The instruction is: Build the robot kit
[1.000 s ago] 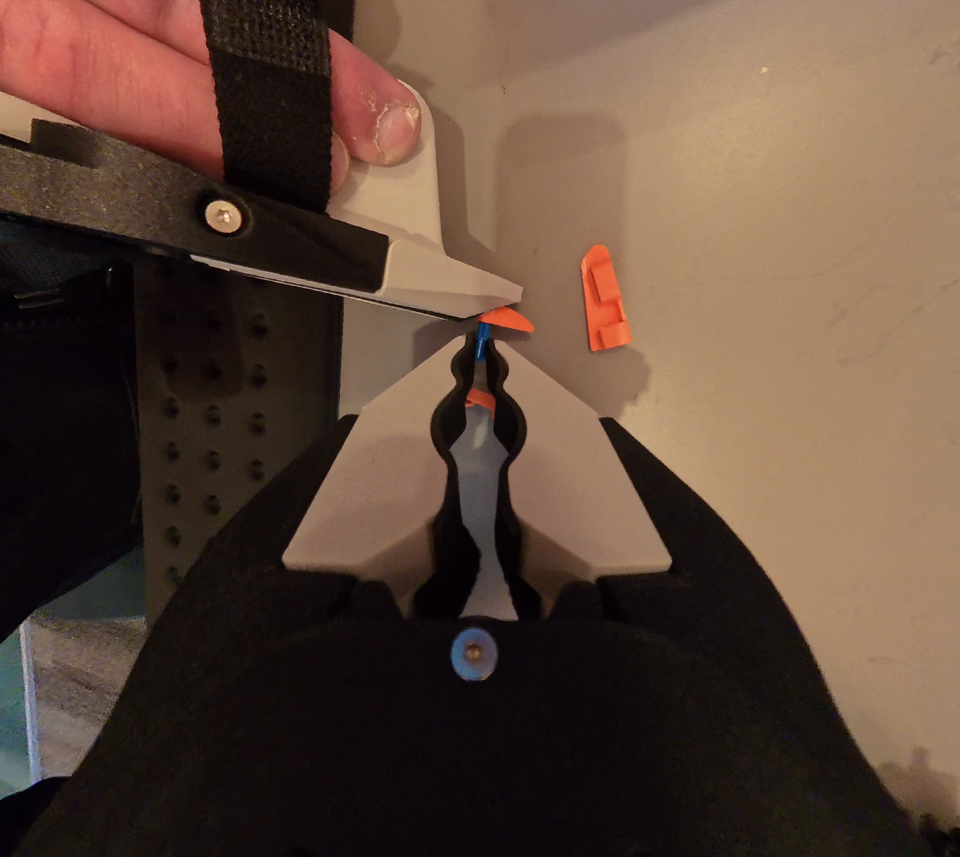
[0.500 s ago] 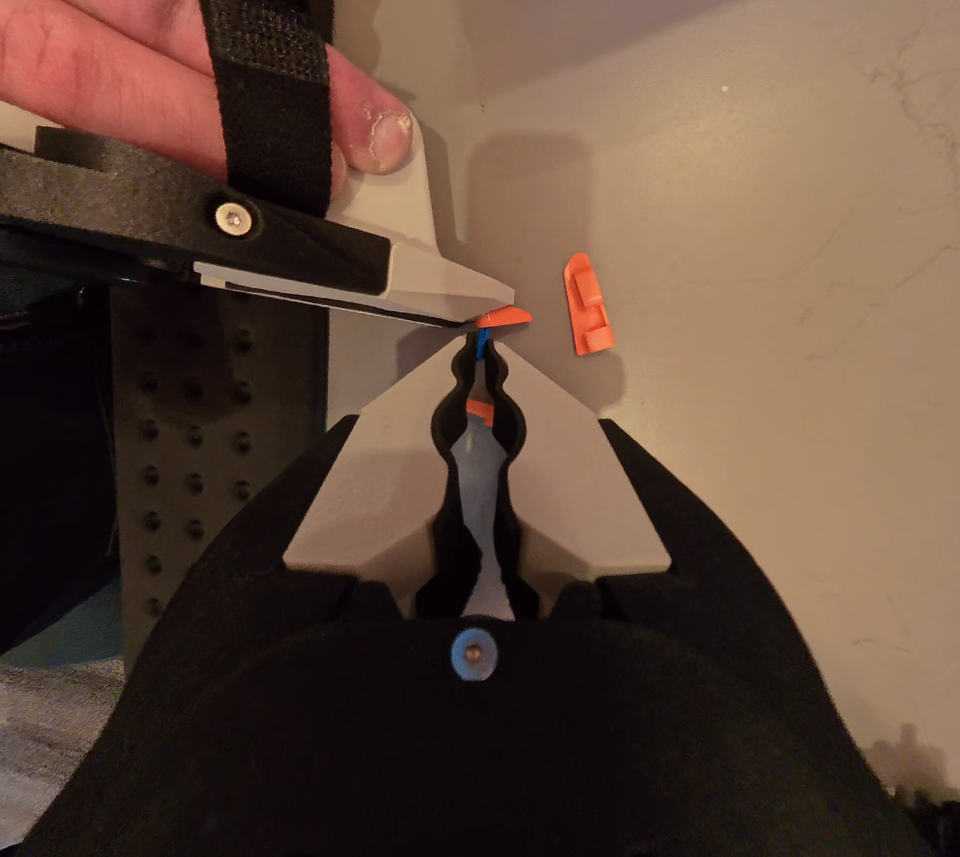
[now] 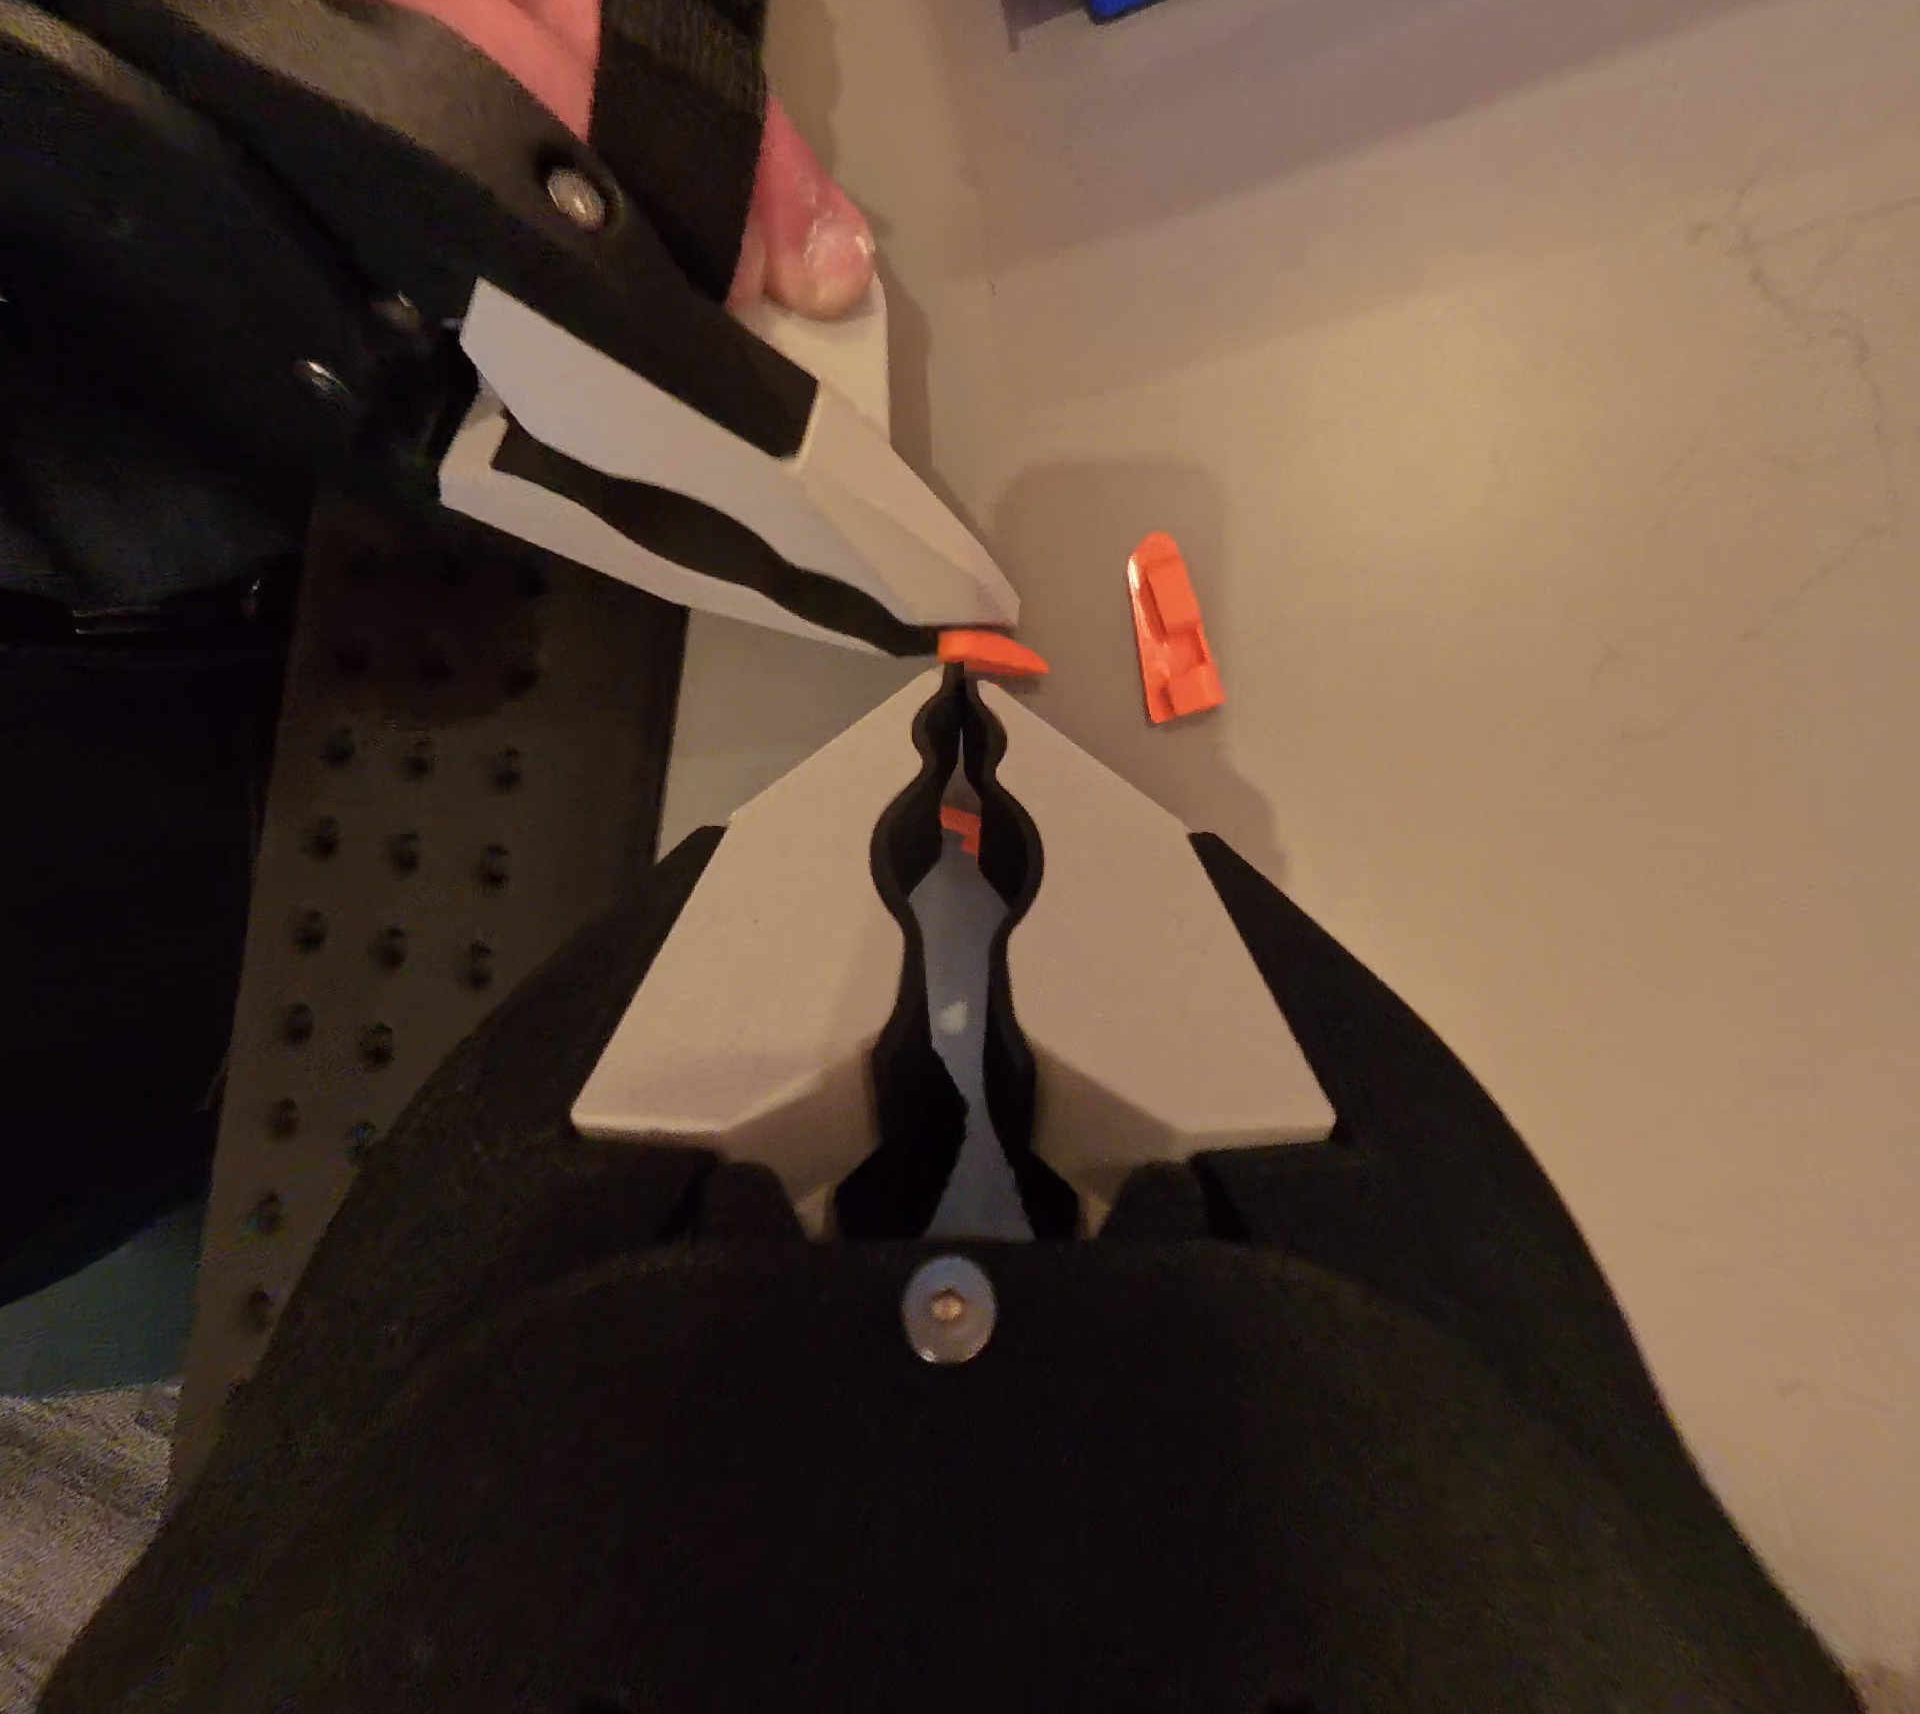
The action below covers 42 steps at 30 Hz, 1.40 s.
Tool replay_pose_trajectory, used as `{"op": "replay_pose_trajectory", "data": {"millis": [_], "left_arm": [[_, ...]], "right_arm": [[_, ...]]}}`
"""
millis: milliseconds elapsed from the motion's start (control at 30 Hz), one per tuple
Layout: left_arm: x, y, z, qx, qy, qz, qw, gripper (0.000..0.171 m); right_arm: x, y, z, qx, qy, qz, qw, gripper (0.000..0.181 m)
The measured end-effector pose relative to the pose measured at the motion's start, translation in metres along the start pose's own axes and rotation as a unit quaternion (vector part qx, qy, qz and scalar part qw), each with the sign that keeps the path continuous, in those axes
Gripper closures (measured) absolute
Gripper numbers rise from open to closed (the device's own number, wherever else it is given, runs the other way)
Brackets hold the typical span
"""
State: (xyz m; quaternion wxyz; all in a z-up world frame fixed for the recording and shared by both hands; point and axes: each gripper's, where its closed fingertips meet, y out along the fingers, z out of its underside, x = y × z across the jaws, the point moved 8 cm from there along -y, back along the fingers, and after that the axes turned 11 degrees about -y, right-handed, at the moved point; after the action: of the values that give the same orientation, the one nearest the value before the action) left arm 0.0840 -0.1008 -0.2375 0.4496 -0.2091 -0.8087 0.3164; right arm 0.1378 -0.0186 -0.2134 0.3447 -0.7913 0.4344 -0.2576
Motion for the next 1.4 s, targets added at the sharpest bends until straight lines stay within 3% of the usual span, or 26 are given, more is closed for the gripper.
{"op": "replay_pose_trajectory", "data": {"millis": [267, 467, 667, 867, 967, 1133, 1400], "left_arm": [[0.006, 0.002, 0.004, -0.013, -0.053, 0.017, 0.998, 0.167], [0.009, 0.0, 0.004, -0.026, -0.066, 0.012, 0.997, 0.167], [0.016, -0.005, 0.0, -0.05, -0.096, 0.022, 0.994, 0.167], [0.014, -0.009, -0.008, -0.071, -0.109, 0.031, 0.991, 0.167], [0.011, -0.01, -0.016, -0.084, -0.111, 0.04, 0.99, 0.167], [0.008, -0.01, -0.03, -0.101, -0.114, 0.048, 0.987, 0.167], [0.004, -0.007, -0.042, -0.107, -0.116, 0.053, 0.986, 0.167]], "right_arm": [[-0.008, -0.024, 0.009, -0.033, 0.039, 0.026, 0.998, 0.181], [0.011, -0.095, 0.016, -0.077, 0.044, 0.107, 0.99, 0.178], [0.048, -0.192, 0.087, -0.071, 0.128, 0.269, 0.952, 0.175], [0.07, -0.247, 0.185, 0.009, 0.249, 0.385, 0.889, 0.167], [0.077, -0.248, 0.228, 0.025, 0.3, 0.381, 0.874, 0.161], [0.079, -0.221, 0.28, 0.065, 0.329, 0.356, 0.872, 0.161], [0.085, -0.207, 0.293, 0.044, 0.333, 0.359, 0.871, 0.169]]}}
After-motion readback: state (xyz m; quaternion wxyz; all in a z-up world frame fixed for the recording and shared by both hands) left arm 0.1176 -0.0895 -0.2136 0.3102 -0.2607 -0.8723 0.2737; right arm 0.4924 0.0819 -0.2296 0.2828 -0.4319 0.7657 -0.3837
